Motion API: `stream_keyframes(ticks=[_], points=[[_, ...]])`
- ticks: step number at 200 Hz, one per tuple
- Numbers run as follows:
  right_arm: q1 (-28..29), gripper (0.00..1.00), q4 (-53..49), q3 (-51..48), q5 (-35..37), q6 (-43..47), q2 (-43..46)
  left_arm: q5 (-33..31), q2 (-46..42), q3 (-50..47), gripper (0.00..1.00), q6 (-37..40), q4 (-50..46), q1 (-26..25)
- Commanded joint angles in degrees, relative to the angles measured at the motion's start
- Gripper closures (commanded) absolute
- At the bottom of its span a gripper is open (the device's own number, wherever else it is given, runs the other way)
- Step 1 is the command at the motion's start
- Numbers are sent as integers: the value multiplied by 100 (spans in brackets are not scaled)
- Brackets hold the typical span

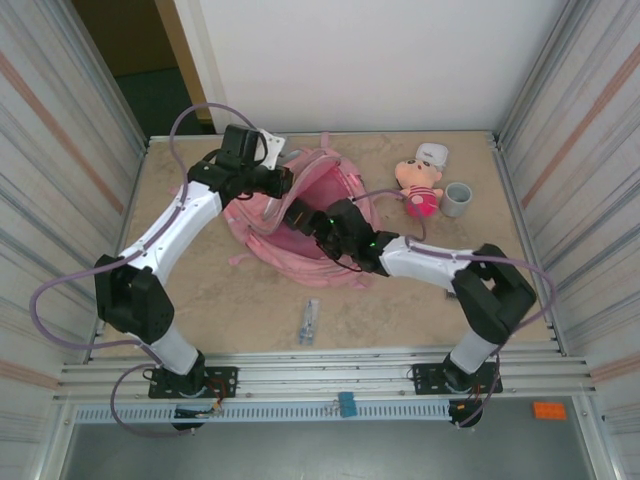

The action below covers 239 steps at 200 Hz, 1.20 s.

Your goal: Pack books, pencil case, and school supplies into a backpack

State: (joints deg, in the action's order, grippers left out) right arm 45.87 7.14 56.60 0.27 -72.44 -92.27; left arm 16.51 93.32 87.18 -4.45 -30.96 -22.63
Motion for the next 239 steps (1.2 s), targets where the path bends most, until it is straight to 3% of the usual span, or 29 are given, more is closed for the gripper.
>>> stream_keyframes(ticks=[1,28,62,102,123,152,198,221,239], points=[[144,25,-1406,56,630,1000,728,-251,-201,-89,100,145,171,180],[589,25,-3502,694,1372,1435,1287,-305,-182,-136,100,125,161,180],[762,26,-5592,1574,1311,1245,1295,-333,-123,-131,100,26,156,176],[933,25,-5494,1658,817,1137,987,-439,-94,-187,100,-45,119,176],[900,25,-5860,2455,98,1691,327,-378,-99,-286,100,-117,191,180],[1301,25,-7505,3470,878,1729,-376,-436,-151,-489,100,-155,300,180],[2111,29,-5828,2014,921,492,-279,-408,-246,-613,100,-31,328,189],[2496,28,-5791,1764,1304,-164,-497,-301,-211,-583,100,-58,395,190],[2558,28,-5549,1662,1044,-175,-826,-217,-196,-597,100,-113,472,198]])
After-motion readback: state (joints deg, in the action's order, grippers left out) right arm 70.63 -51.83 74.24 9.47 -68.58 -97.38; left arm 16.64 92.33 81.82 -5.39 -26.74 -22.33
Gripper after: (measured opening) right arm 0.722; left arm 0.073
